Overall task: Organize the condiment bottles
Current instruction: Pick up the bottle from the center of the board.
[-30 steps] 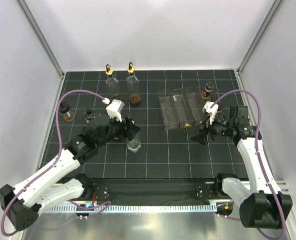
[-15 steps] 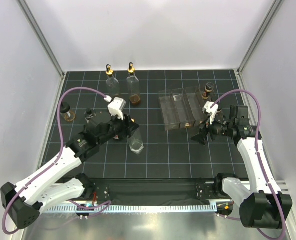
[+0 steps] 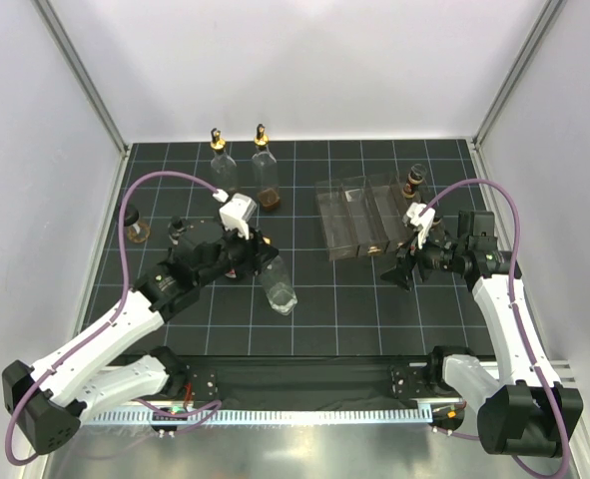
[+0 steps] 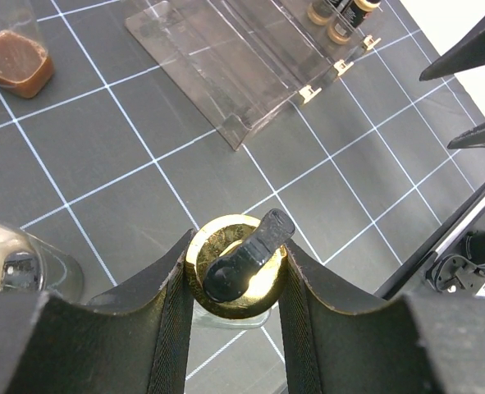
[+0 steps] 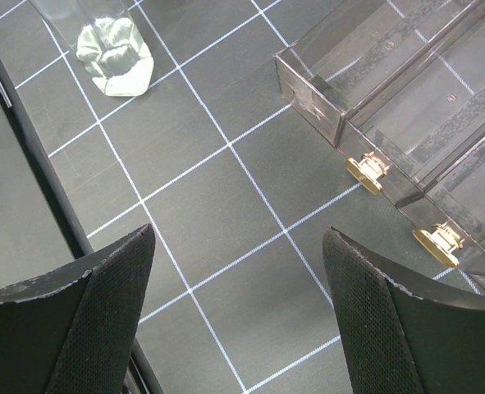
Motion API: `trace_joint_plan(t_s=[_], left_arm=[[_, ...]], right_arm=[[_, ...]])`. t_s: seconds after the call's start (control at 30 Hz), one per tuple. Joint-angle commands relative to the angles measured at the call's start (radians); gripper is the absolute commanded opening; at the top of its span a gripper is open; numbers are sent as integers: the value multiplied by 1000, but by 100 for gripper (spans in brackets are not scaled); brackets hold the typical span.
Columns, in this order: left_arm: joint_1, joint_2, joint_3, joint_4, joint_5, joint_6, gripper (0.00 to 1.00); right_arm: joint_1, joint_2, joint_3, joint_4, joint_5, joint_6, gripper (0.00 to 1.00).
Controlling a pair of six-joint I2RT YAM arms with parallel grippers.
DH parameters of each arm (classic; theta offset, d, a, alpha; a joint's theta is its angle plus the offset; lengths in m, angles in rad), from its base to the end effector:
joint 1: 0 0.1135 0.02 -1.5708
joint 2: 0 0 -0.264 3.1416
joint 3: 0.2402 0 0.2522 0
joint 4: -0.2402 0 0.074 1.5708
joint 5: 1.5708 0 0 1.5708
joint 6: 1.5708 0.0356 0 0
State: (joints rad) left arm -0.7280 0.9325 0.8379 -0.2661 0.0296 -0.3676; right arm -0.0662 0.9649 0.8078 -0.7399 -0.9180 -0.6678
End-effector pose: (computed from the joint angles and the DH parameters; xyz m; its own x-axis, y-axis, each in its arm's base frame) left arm 0.1596 -0.1437 0.3234 -0.4923 -0.0424 -0.8694 0.5453 0.7635 -0.3460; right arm 0.1821 0.0163 0.2767 -0.3309 -0.3550 -0.8743 -0.8396 0.5337 0.1010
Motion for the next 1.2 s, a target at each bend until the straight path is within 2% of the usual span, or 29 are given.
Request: trace_joint_plan(t_s=[0.0,0.73,0.83,1.07,1.17], left_arm=[[2,0,53,48,38,19,0],[-4,34,98,70,102,36,0],[-14,45,116,73,105,32,0],[-50,100,184,80,96,13,0],[-79,129,216,82,79,6,0]], right_arm=[[6,1,8,-1,-16,-18,83],[25,11,8,-3,-32,-24,83],[58,20,14,-1,-24,-24,83],[224,35,99,-29,21,-52,83],[284,38,128,15,27,-14,83]])
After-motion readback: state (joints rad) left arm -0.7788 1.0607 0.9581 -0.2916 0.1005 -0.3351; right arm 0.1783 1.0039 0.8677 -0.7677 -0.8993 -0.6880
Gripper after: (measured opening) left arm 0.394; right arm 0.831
